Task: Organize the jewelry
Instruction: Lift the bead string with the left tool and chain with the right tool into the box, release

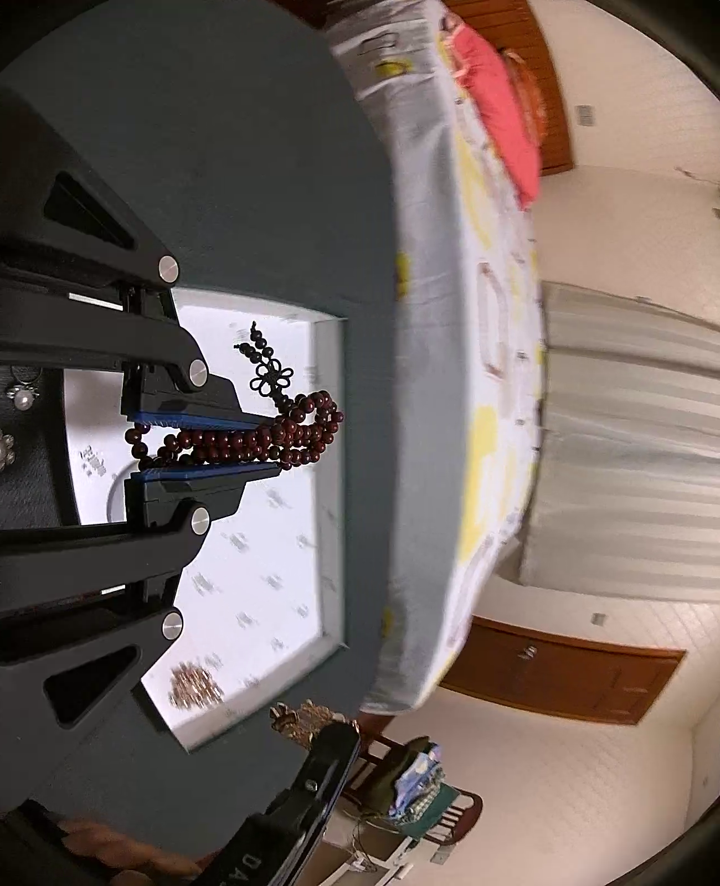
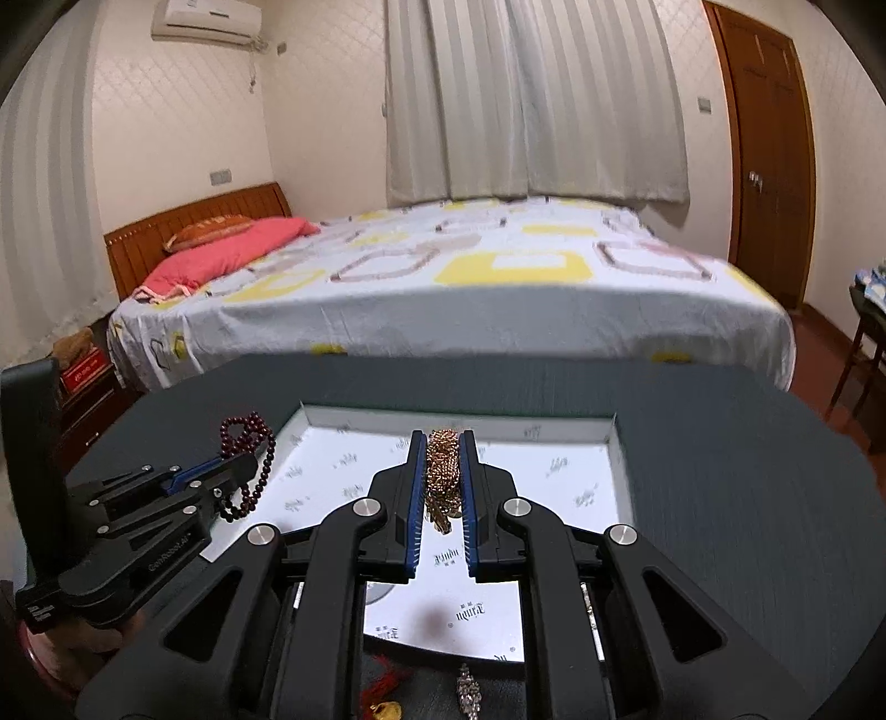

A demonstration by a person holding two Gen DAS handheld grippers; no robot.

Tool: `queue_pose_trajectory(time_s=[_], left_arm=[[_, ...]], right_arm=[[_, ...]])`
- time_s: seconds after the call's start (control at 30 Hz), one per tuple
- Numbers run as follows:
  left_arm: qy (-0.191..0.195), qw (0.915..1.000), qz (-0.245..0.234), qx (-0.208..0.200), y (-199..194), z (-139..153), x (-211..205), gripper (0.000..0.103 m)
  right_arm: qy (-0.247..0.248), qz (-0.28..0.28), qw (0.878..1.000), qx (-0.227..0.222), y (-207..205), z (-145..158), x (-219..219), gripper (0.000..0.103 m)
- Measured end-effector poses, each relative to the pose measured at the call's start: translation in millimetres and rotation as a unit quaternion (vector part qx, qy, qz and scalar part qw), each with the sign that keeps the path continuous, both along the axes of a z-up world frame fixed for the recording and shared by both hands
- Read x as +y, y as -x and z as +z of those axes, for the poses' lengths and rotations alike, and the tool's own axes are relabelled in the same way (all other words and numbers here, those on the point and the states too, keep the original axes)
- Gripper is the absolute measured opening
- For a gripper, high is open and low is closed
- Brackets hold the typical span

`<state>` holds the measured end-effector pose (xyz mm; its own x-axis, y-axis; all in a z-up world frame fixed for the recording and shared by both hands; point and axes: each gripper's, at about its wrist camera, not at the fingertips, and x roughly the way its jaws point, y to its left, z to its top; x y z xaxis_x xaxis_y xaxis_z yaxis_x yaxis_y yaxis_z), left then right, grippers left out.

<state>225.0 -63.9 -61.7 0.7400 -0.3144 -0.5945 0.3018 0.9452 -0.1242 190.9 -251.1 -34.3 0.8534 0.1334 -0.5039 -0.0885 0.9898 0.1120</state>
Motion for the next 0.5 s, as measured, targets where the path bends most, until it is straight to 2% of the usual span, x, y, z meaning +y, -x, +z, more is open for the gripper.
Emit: queue_pose_trajectory(time_s=[0.2, 0.33, 0.5], left_arm=[[-0.004, 0.9987, 0.003, 0.051, -18, -34, 1, 0.012], [-0.011, 0.9974, 0.003, 0.072, -21, -46, 0, 0.012], [-0.01, 0.9955, 0.007, 0.094, -24, -56, 4, 0.012]], right_arm=[[-0.007, 0.001, 0.999, 0.052, -20, -43, -3, 0.012], [-0.008, 0.002, 0.996, 0.085, -29, -67, -2, 0.012], [-0.007, 0.0, 0.994, 0.113, -35, -83, -2, 0.012]])
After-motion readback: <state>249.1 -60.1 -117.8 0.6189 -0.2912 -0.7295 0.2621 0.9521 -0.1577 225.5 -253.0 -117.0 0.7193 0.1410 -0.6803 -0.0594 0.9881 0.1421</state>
